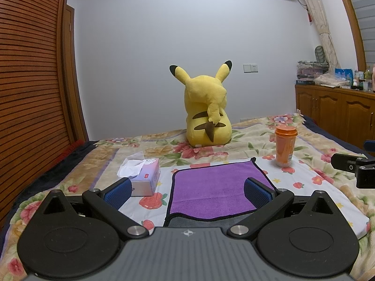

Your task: Fold towel

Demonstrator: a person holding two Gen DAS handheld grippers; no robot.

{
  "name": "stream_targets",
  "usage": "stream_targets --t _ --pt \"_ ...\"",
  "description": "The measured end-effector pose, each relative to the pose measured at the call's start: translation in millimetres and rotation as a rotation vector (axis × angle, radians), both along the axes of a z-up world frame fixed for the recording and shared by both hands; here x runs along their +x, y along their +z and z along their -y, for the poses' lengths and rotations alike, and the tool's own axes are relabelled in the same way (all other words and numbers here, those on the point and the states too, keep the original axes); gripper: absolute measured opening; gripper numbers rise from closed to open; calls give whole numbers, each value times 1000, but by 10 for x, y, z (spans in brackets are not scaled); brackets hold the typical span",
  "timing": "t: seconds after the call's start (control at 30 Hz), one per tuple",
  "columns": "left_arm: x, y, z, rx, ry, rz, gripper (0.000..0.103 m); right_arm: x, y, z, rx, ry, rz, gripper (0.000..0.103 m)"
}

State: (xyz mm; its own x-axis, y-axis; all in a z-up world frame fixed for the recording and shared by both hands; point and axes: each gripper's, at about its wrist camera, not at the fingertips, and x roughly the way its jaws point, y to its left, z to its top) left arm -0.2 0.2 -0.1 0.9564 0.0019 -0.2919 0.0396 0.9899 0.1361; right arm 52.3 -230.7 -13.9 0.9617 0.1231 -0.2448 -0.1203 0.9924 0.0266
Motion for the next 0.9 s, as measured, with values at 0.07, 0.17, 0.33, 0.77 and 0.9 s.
stream_targets --t 0.07,0.17,0.33,0.77,0.9 --pt "0 0 0 0 0 0 103 32 21 49 0 0 0 103" --pt "-1 0 -1 0 0 1 103 23 17 34 1 0 0 103" --pt "-1 0 0 1 0 1 103 7 12 9 1 0 0 103" --pt "-1 0 1 1 0 1 103 11 11 18 2 0 1 103" --pt "-1 0 1 1 0 1 103 13 10 15 3 0 1 103"
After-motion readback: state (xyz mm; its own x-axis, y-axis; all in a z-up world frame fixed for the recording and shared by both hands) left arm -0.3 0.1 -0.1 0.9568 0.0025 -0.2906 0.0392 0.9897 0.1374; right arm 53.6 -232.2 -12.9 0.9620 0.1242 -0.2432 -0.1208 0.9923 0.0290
